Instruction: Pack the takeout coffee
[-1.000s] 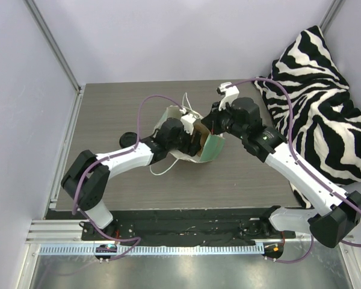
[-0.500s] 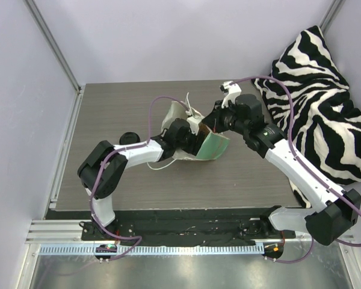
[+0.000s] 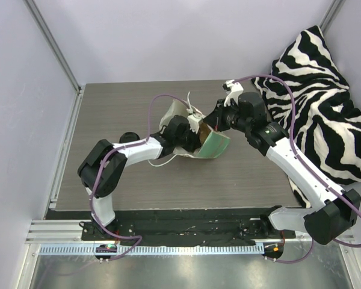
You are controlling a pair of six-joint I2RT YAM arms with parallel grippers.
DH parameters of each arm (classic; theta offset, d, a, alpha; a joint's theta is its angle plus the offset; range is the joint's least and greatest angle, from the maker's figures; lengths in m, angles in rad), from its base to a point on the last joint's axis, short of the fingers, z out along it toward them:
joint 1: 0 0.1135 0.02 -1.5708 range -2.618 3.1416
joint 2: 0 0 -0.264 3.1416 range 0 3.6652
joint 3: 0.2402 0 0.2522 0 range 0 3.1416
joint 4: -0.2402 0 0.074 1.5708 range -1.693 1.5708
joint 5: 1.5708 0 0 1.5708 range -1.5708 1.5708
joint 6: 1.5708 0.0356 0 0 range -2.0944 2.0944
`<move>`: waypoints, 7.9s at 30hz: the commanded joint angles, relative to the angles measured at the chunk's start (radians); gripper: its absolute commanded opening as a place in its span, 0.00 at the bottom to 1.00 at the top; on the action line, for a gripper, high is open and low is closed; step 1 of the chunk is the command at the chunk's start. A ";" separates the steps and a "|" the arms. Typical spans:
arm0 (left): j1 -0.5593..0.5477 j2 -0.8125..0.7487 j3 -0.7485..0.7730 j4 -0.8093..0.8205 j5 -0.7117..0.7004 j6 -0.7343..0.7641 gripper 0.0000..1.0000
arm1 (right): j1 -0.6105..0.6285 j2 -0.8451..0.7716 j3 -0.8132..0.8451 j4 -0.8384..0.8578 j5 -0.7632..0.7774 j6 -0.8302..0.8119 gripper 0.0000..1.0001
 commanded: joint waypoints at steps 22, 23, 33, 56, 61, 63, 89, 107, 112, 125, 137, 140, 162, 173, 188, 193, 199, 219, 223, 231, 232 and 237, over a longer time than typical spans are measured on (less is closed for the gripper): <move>-0.024 -0.132 0.048 -0.211 -0.324 0.177 0.05 | -0.027 -0.023 0.040 -0.068 -0.013 -0.034 0.01; -0.022 -0.118 0.072 -0.234 -0.335 0.174 0.10 | -0.027 -0.020 0.044 -0.069 -0.027 -0.031 0.01; -0.022 -0.308 0.091 -0.212 -0.160 0.175 0.46 | -0.058 -0.017 0.054 -0.063 -0.091 -0.026 0.01; -0.060 -0.196 0.232 -0.451 -0.105 0.297 0.49 | -0.138 0.008 0.052 -0.048 -0.330 -0.037 0.01; -0.065 -0.176 0.099 -0.264 -0.162 0.271 0.50 | -0.138 0.017 0.044 -0.043 -0.329 -0.026 0.01; -0.068 -0.135 0.086 -0.209 -0.183 0.264 0.51 | -0.138 0.022 0.044 -0.042 -0.327 -0.025 0.01; -0.067 0.099 0.125 -0.405 -0.284 0.300 0.47 | -0.139 0.074 0.058 -0.049 -0.285 -0.035 0.01; -0.056 -0.213 0.045 -0.221 -0.146 0.327 0.00 | -0.139 0.034 0.026 -0.060 -0.142 -0.120 0.01; -0.056 -0.268 -0.012 -0.195 -0.096 0.364 0.05 | -0.138 0.025 0.011 -0.043 -0.123 -0.120 0.01; -0.056 -0.336 -0.078 -0.282 0.076 0.964 0.45 | -0.138 0.006 -0.009 0.004 -0.218 -0.149 0.01; -0.053 -0.316 -0.078 -0.169 0.105 1.240 0.44 | -0.138 0.003 0.009 -0.002 -0.272 -0.160 0.01; -0.053 -0.303 -0.084 -0.152 0.124 1.284 0.43 | -0.138 0.000 0.011 0.000 -0.298 -0.160 0.01; -0.002 -0.064 0.027 -0.164 0.139 1.479 0.50 | -0.138 0.005 0.061 -0.062 -0.541 -0.252 0.01; 0.018 0.085 0.036 0.014 0.038 1.495 0.29 | -0.138 0.029 0.101 -0.109 -0.599 -0.249 0.01; 0.024 -0.114 -0.110 0.132 0.059 1.459 0.00 | -0.156 0.051 0.124 -0.123 -0.441 -0.295 0.01; 0.022 -0.213 -0.050 -0.080 0.090 1.409 0.00 | -0.158 0.062 0.130 -0.114 -0.341 -0.364 0.01; 0.024 -0.325 0.001 -0.205 0.114 1.337 0.00 | -0.158 0.062 0.115 -0.071 -0.265 -0.417 0.01; 0.122 -0.572 0.270 -0.428 0.171 1.188 0.00 | -0.188 0.171 0.222 -0.109 -0.065 -0.503 0.01; 0.183 -0.552 0.341 -0.463 0.078 1.154 0.00 | -0.194 0.175 0.229 -0.122 -0.062 -0.503 0.01; 0.387 -0.434 0.231 -0.350 -0.077 1.221 0.00 | -0.196 0.186 0.242 -0.128 -0.076 -0.486 0.01; 0.407 -0.393 0.211 -0.319 -0.076 1.240 0.00 | -0.196 0.187 0.245 -0.129 -0.076 -0.486 0.01; 0.554 -0.281 0.065 -0.130 0.079 1.399 0.00 | -0.196 0.197 0.275 -0.149 -0.076 -0.496 0.01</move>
